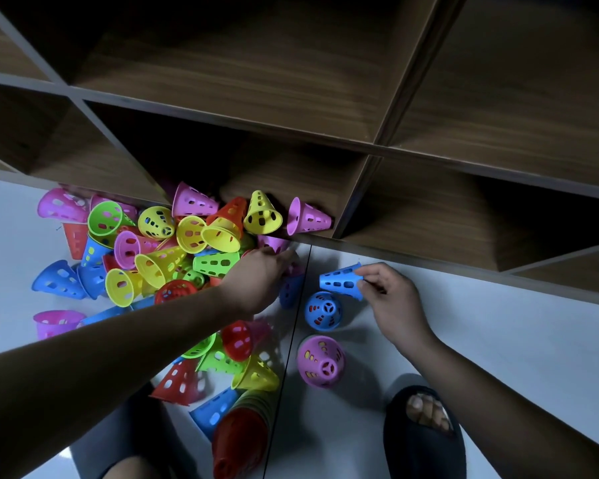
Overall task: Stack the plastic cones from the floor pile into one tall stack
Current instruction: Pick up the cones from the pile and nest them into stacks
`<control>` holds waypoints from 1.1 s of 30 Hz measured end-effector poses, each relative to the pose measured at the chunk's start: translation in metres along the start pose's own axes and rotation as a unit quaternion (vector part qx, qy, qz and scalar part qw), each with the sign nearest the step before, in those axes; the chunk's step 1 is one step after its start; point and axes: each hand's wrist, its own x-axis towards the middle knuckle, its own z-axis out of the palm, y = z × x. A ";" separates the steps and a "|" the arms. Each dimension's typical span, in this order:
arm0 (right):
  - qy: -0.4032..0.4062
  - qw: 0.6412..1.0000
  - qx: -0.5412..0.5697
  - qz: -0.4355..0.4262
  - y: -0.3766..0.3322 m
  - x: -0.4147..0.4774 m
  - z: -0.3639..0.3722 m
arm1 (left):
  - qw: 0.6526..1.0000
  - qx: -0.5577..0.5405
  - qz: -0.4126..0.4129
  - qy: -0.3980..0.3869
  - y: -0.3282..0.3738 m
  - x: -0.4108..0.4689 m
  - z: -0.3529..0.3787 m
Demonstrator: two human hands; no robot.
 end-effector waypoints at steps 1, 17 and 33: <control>0.010 1.000 0.025 0.002 -0.005 -0.003 -0.004 | 0.999 -0.042 -0.016 -0.004 0.001 -0.001 -0.005; -0.107 0.947 0.264 0.151 -0.015 -0.035 0.002 | 0.787 -0.569 -0.220 0.096 0.047 -0.029 -0.094; -0.066 0.988 0.069 0.124 0.001 -0.025 0.007 | 0.869 -0.447 -0.211 -0.026 0.053 -0.053 -0.031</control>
